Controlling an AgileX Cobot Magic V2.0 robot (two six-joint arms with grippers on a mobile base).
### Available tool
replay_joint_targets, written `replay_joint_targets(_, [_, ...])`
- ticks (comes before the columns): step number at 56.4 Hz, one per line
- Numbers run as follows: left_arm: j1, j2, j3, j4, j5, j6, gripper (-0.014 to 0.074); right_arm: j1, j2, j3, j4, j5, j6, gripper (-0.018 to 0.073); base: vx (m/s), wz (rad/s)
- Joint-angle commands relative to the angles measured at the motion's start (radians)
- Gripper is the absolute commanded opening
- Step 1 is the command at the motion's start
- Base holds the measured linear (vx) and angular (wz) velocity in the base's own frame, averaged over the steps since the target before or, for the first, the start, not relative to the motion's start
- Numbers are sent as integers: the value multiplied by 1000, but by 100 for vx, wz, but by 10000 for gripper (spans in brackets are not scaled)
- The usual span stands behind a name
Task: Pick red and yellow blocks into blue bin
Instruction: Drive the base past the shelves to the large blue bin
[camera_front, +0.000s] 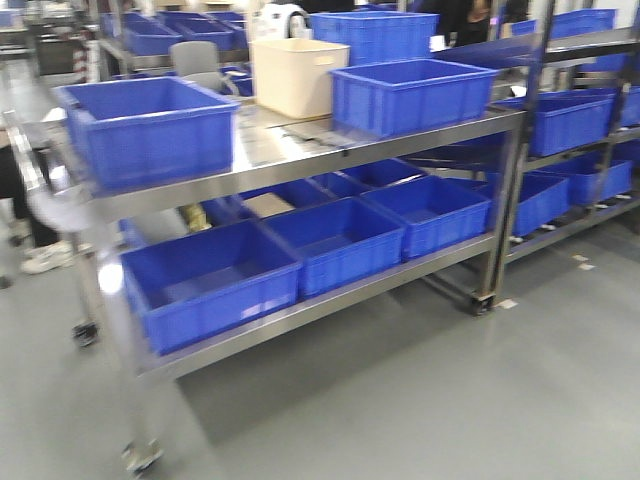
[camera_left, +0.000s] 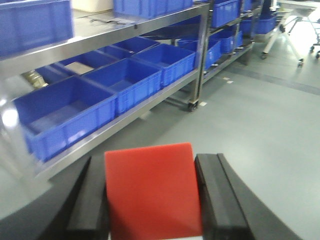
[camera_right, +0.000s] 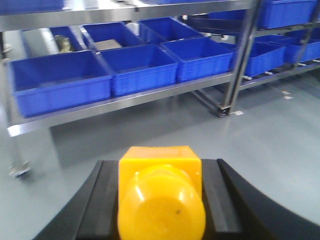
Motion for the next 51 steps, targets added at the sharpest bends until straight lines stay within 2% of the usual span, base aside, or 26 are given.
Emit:
replay_joint_targets(1, [-5,4,-27,-13,-83,-8,0,1,4,-26,-13,-83,-6,-10,52,-36])
replay_joint_targets(51, [-5,4,-27,-13,-87,-8,2,1,4,-26,-13,-83,-6,-10,49,-44])
